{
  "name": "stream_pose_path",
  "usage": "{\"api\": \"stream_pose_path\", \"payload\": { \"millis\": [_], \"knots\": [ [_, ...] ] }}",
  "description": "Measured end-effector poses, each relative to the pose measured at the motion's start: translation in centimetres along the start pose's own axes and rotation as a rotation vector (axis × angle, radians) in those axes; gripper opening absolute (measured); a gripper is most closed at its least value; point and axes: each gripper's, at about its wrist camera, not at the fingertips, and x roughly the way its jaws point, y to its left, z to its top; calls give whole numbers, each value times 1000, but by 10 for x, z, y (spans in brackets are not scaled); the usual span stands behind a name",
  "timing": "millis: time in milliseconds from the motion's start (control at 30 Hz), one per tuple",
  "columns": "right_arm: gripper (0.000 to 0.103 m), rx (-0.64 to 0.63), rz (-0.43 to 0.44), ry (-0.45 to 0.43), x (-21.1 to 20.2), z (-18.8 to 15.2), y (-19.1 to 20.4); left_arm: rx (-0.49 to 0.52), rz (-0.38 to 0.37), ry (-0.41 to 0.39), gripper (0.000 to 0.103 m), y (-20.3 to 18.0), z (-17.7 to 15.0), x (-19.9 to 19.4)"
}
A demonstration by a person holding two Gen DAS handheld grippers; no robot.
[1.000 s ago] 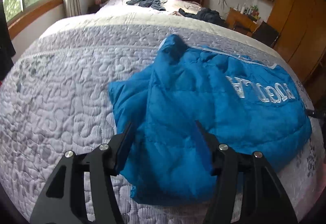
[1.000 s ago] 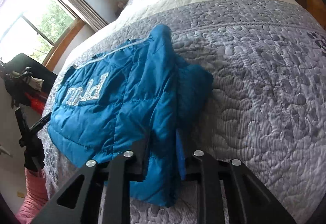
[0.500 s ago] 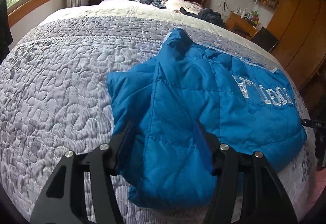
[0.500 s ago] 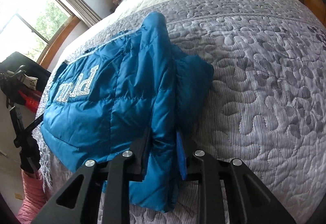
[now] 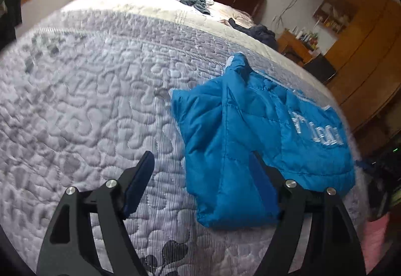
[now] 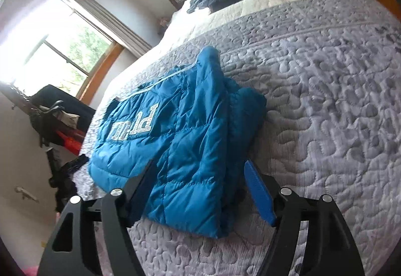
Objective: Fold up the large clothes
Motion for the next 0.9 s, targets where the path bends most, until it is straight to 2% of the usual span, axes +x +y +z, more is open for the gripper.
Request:
{"api": "stream_pose_path", "payload": {
  "millis": [100, 300, 433, 567, 633, 667, 700, 733, 767, 833, 900],
  "knots": [
    [76, 34, 48, 29, 9, -2, -7, -18, -77, 42, 77, 6, 0, 13],
    [76, 97, 76, 76, 38, 2, -26, -2, -131, 101, 79, 4, 0, 44],
    [76, 125, 117, 110, 63, 5, -38, -20, -197, 122, 81, -3, 8, 65],
    [76, 126, 183, 107, 79, 12, -37, -4, -190, 132, 84, -20, 17, 85],
    [73, 116, 181, 112, 89, 17, -34, -7, -181, 129, 84, -26, 19, 91],
    [71, 100, 177, 115, 95, 20, -29, -10, -174, 126, 82, -29, 21, 93],
    [68, 97, 169, 115, 98, 21, -27, -16, -174, 122, 75, -31, 22, 95],
    [60, 95, 167, 115, 101, 21, -25, -24, -182, 118, 65, -31, 22, 94],
    [56, 95, 177, 116, 101, 21, -24, -32, -184, 113, 60, -31, 22, 93],
    [40, 101, 193, 105, 98, 19, -22, -37, -181, 101, 45, -32, 19, 86],
    [32, 87, 196, 88, 92, 18, -16, -54, -185, 88, 36, -31, 16, 78]
  ]
}}
